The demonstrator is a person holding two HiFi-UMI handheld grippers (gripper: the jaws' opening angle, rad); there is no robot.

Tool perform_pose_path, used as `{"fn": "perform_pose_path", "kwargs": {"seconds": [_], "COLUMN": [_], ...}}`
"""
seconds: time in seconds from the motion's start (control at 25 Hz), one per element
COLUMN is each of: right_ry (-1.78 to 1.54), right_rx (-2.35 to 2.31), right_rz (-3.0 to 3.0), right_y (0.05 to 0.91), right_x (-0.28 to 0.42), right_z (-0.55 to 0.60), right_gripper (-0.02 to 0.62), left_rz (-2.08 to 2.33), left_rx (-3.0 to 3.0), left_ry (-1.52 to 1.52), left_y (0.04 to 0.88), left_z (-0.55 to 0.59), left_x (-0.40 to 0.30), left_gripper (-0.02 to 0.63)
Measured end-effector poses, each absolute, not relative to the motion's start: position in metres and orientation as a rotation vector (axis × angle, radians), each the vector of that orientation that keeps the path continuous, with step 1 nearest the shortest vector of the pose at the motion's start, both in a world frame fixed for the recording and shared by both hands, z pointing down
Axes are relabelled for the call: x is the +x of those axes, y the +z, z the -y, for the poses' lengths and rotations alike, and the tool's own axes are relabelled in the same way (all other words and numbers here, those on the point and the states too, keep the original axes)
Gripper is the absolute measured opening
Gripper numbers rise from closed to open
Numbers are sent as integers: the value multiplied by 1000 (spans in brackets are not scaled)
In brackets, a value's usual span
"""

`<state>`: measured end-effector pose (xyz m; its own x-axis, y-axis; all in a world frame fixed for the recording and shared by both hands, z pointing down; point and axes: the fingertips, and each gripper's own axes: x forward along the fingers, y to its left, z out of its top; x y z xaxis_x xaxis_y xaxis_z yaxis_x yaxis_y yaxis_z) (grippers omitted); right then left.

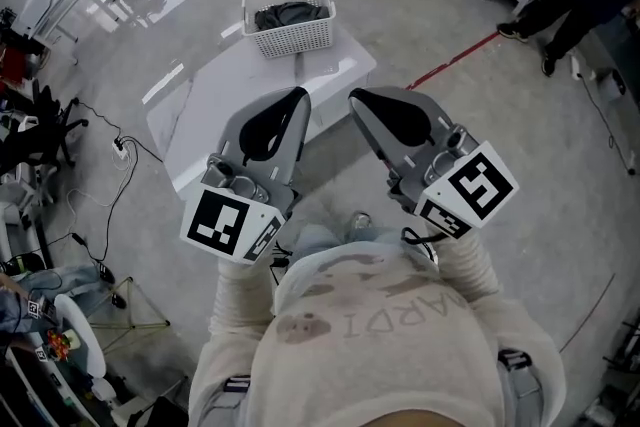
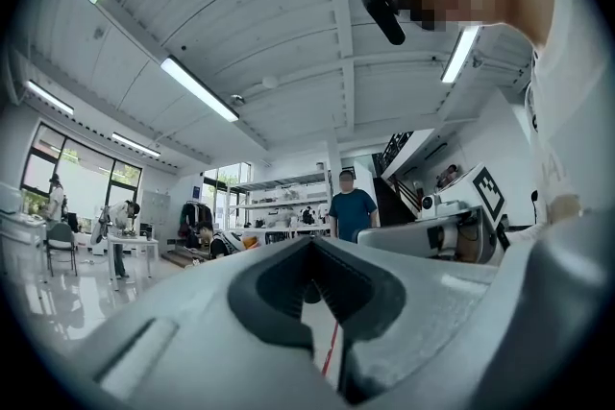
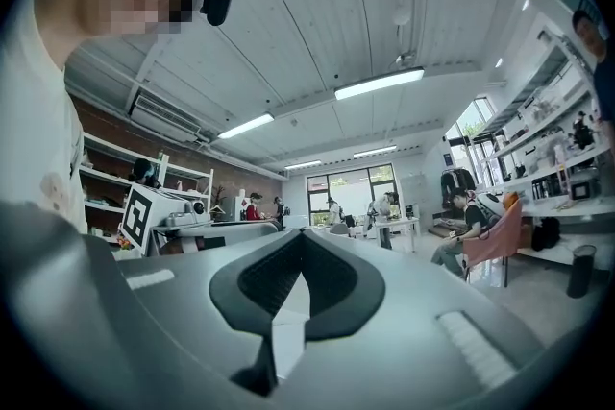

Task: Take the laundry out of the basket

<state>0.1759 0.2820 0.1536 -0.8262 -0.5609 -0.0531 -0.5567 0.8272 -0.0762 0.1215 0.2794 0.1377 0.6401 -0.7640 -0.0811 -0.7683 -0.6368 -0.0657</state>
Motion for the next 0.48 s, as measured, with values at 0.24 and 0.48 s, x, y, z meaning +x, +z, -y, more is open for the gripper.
{"fn": "perform_pose_path", "kwargs": {"seconds": [0.24, 0.48], "right_ry": [-133, -141], "right_rx": [-872, -901], "right_rz": [-2934, -2945], "right_y": [163, 177], "right_x": [194, 190], "right_z": [-242, -203], "right_gripper": [28, 28], "left_rz": [-1330, -1348], "left_rx": [-2757, -2790], "left_ry": [-1, 2], "left_y": [149, 163], "left_z": [-245, -205], "left_x": [138, 126], "left_gripper": [0, 0]}}
